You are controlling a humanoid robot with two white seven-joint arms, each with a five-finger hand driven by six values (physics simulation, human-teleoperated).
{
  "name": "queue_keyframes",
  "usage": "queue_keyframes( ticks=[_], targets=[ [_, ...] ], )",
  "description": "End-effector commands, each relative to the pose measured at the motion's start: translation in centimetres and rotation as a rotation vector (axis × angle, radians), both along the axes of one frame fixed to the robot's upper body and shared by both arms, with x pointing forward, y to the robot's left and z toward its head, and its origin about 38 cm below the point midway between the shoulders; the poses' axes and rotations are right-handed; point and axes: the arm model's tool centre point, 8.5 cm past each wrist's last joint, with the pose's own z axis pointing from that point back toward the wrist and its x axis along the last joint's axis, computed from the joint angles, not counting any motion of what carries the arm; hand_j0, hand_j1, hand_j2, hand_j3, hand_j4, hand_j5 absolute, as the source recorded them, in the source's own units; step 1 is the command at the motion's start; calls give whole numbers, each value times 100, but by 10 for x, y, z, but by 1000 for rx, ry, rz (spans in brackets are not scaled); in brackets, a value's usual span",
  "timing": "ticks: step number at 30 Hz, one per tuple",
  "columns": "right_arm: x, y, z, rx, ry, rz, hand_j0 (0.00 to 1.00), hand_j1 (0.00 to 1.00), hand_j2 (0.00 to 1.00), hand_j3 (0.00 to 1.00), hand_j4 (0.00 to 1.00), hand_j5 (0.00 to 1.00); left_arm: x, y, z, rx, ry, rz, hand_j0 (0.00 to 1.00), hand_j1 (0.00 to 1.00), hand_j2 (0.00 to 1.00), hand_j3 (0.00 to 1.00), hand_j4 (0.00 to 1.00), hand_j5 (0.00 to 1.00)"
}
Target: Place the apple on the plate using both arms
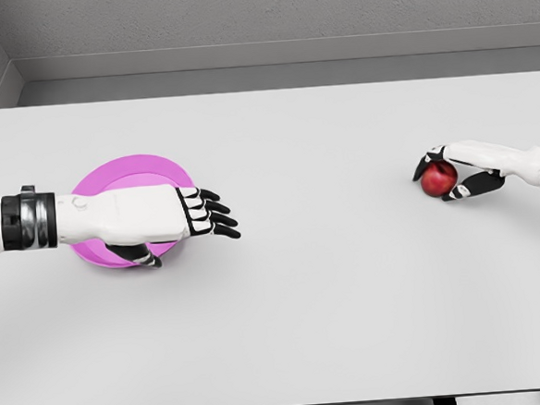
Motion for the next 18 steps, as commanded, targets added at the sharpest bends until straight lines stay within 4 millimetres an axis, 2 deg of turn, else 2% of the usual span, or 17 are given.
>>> queue_keyframes(
  ticks=[1, 6, 8, 10, 12, 13, 14, 15, 18],
  targets=[
    [0, 2, 0, 8, 0, 2, 35, 35, 35, 35, 35, 35, 0, 0, 0, -5, 5, 3, 100, 100, 100, 100, 100, 100],
    [2, 9, 1, 30, -6, 11, 31, 31, 31, 31, 31, 31, 0, 0, 0, -5, 5, 3, 100, 100, 100, 100, 100, 100],
    [2, 18, 10, 33, -31, 44, 30, 30, 30, 30, 30, 30, 0, 0, 0, -5, 5, 3, 100, 100, 100, 100, 100, 100],
    [-8, 64, 38, 27, -110, 212, 29, 29, 29, 29, 29, 29, 0, 0, 0, -5, 5, 3, 100, 100, 100, 100, 100, 100],
    [-42, 134, 59, 29, -176, 466, 27, 27, 27, 27, 27, 27, 0, 0, 0, -5, 5, 3, 100, 100, 100, 100, 100, 100],
    [-58, 159, 66, 41, -199, 557, 27, 27, 27, 27, 27, 27, 0, 0, 0, -6, 6, 3, 100, 100, 100, 100, 100, 100],
    [-72, 175, 71, 54, -212, 622, 27, 27, 27, 27, 27, 27, 0, 0, 0, -6, 6, 3, 100, 100, 100, 100, 100, 100],
    [-79, 184, 71, 56, -211, 657, 27, 27, 27, 27, 27, 27, 0, 0, 0, -6, 6, 3, 100, 100, 100, 100, 100, 100],
    [-86, 196, 67, 61, -199, 700, 28, 28, 28, 28, 28, 28, 0, 0, 0, -5, 5, 3, 100, 100, 100, 100, 100, 100]
  ],
)
